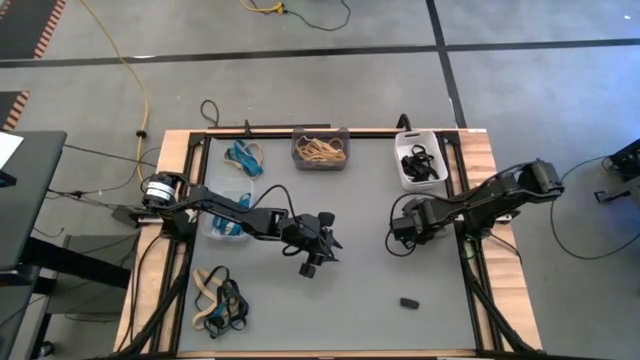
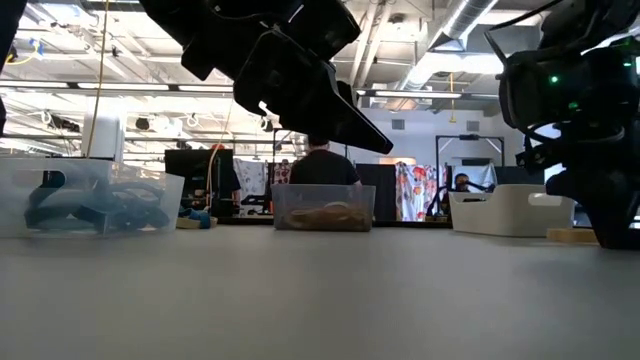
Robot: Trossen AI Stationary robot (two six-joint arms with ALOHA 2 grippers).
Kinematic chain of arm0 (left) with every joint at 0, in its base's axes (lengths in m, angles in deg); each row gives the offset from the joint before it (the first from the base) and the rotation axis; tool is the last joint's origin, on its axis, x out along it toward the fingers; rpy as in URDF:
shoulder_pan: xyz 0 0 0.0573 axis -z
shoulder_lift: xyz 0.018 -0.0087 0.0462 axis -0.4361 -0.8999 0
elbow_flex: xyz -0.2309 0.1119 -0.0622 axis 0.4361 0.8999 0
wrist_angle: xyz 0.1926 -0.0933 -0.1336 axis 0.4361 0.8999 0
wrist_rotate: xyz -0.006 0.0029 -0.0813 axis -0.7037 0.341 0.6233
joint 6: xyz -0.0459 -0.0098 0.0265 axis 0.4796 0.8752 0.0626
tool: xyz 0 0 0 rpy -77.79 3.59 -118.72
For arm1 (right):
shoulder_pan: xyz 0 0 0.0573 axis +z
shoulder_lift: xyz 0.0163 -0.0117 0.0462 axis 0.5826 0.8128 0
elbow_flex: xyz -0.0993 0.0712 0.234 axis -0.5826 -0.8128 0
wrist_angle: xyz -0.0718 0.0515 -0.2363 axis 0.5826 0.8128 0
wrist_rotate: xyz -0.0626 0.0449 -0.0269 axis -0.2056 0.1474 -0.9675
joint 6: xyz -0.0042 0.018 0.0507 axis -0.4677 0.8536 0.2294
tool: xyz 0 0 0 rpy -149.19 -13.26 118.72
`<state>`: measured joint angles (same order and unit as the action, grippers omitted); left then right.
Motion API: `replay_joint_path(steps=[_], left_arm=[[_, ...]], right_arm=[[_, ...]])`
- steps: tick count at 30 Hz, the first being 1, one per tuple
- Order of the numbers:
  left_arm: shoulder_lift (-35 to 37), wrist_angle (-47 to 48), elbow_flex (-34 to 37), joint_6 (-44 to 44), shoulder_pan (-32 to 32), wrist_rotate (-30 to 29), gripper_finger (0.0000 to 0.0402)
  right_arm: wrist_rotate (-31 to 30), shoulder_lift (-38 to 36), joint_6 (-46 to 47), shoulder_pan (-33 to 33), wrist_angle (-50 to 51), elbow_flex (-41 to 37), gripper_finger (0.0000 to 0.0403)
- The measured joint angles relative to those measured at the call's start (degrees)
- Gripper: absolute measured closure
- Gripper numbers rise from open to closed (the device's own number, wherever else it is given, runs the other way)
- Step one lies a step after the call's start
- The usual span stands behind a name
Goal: Sort rubber bands into baskets
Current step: Put the brown rubber band into the black bin
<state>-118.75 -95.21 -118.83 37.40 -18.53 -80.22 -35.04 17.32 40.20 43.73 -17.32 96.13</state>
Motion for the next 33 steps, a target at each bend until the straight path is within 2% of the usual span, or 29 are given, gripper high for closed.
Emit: replay_joint_path(steps=[5,7,13,20,27,33], left_arm=[[0.0,0.0,0.0,0.0,0.0,0.0,0.0242],[0.0,0.0,0.0,0.0,0.0,0.0,0.0242],[0.0,0.0,0.0,0.0,0.0,0.0,0.0242],[0.0,-0.4,0.0,-0.2,0.0,-1.4,0.0242],[0.0,-4.1,0.0,-1.6,-0.1,-3.6,0.0242],[0.0,-7.3,0.0,-2.2,-0.3,-6.0,0.0242]], right_arm=[[0.8,0.0,-2.1,0.2,-1.7,0.0,0.0363],[0.8,0.0,-3.6,0.3,-1.9,0.1,0.0385],[0.3,0.1,-4.6,1.5,-1.5,1.3,0.0384],[-5.4,-1.9,-9.5,4.1,-2.4,8.9,0.0386],[-6.7,-2.4,-19.1,6.0,-8.8,16.6,0.0386],[-6.9,-2.3,-25.4,7.4,-16.1,19.2,0.0386]])
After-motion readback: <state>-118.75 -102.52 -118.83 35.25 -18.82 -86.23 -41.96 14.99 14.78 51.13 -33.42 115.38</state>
